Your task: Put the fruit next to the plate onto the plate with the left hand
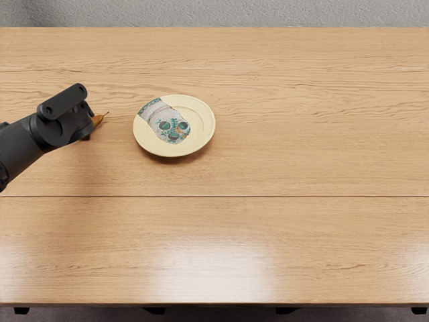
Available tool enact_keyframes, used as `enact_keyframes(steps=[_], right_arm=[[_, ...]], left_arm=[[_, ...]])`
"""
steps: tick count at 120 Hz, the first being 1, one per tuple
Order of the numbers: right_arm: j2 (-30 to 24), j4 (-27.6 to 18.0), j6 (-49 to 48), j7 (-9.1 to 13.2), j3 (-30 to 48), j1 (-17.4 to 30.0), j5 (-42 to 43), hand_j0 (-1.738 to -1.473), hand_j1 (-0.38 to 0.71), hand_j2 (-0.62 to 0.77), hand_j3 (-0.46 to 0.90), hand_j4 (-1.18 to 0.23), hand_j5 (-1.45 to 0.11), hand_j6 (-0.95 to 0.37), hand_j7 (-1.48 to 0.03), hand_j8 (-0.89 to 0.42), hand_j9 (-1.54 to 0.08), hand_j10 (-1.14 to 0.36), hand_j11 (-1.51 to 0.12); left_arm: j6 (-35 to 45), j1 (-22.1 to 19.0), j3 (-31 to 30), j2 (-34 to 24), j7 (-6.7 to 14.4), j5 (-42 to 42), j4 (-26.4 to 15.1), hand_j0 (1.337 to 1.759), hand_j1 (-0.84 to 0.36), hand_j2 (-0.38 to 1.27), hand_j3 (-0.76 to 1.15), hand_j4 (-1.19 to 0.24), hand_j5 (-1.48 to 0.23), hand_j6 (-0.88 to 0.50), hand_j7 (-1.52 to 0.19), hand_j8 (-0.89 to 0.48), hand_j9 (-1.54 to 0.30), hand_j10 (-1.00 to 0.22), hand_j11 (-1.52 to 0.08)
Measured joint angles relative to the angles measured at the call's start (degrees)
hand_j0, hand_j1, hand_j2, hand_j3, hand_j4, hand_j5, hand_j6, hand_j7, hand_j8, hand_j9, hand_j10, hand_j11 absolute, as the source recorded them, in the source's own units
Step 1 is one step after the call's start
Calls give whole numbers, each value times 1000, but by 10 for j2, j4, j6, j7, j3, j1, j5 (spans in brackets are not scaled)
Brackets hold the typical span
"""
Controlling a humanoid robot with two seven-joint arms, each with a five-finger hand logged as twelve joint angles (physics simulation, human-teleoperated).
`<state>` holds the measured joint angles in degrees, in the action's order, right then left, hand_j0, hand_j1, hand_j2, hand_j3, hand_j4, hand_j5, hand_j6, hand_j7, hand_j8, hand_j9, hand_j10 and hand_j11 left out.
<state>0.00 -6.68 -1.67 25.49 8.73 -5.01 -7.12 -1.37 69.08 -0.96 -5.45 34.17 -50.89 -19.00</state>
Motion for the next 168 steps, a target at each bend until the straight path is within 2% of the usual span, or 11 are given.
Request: enact_keyframes(steps=[78,123,168], right_arm=[[0,0,0,0,0,0,0,-1658,-349,0,0,0,0,-1,0,0,0,0,0],[0,0,0,0,0,0,0,-1658,-349,0,0,0,0,-1,0,0,0,0,0],[0,0,0,0,0,0,1,-1658,-349,0,0,0,0,-1,0,0,0,0,0]], left_arm=[[-16,4,0,0,8,7,-3,1655,-327,258,0,-617,-836,-563,-847,-511,-863,-633,-868],[-34,11,2,-3,9,21,-3,1651,-311,199,0,-577,-930,-524,-937,-480,-935,-596,-946],[-59,17,2,-7,8,50,-3,1649,-358,252,0,-502,-1063,-444,-1016,-408,-1024,-525,-1049]])
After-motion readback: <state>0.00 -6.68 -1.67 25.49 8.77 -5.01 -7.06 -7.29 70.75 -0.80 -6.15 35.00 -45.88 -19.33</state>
